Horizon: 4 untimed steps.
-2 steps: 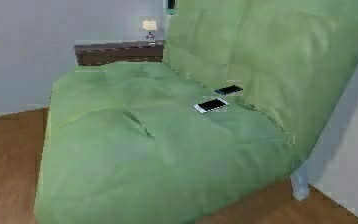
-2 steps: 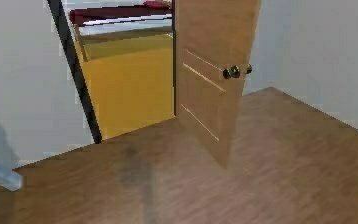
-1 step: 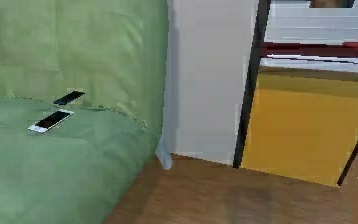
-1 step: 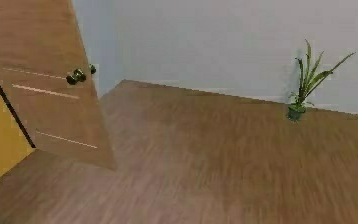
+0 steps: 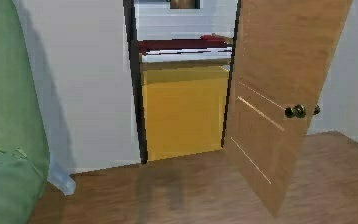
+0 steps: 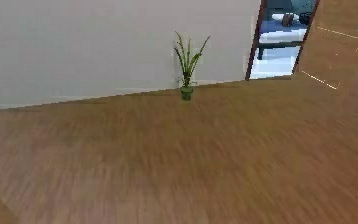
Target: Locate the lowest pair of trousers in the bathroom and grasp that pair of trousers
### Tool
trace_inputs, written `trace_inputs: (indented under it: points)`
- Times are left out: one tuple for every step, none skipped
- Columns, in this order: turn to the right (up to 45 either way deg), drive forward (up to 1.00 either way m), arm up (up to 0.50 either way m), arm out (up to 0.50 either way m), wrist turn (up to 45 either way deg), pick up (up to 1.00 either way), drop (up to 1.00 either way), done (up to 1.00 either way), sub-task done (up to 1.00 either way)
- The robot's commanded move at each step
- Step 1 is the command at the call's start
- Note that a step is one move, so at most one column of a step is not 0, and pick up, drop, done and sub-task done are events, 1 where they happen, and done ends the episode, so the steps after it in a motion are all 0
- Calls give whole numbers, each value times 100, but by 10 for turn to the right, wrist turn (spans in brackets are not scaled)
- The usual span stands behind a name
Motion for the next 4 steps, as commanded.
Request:
trace_inputs:
  points:
    - [0, 100, 0, 0, 0, 0, 0, 0, 0]
    - [0, 70, 0, 0, 0, 0, 0, 0, 0]
    - [-90, 0, 0, 0, 0, 0, 0, 0, 0]
    - [0, 45, 0, 0, 0, 0, 0, 0, 0]
